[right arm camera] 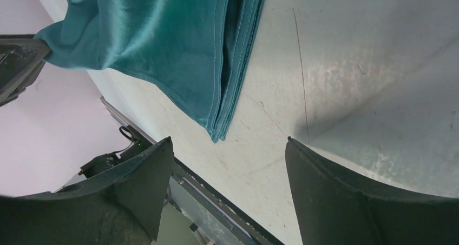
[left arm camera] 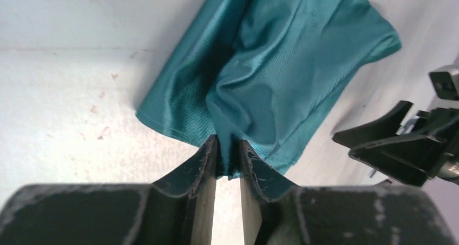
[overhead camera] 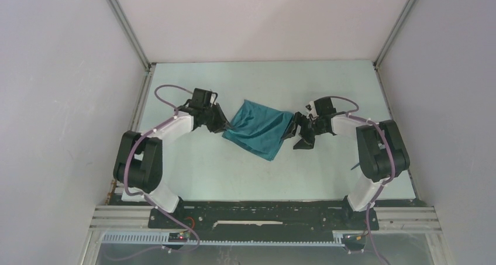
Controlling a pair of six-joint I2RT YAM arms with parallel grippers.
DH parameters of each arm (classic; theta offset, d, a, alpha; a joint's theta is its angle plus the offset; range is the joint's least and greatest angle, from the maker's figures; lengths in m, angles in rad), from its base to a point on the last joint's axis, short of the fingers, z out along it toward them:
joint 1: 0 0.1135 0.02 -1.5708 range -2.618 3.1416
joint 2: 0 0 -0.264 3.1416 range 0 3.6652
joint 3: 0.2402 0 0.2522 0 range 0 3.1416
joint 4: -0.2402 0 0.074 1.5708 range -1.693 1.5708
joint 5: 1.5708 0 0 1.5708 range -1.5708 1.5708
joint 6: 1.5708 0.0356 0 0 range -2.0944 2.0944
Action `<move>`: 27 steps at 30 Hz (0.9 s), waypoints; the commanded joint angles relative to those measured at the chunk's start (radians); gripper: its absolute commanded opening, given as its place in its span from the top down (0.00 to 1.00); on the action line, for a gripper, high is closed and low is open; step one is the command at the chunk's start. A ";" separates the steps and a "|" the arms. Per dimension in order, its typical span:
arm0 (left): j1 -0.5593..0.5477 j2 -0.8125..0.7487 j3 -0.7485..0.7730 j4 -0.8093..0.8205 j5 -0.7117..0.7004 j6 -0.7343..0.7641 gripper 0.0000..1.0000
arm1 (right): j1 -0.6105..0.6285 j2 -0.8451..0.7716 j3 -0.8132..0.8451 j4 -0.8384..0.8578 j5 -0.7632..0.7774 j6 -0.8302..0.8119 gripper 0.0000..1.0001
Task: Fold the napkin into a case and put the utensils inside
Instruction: Smooth out the square-folded napkin at the center of the board.
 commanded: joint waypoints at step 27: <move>0.065 0.298 0.174 -0.110 -0.062 0.258 0.39 | -0.107 0.389 0.468 -0.013 0.031 -0.145 0.31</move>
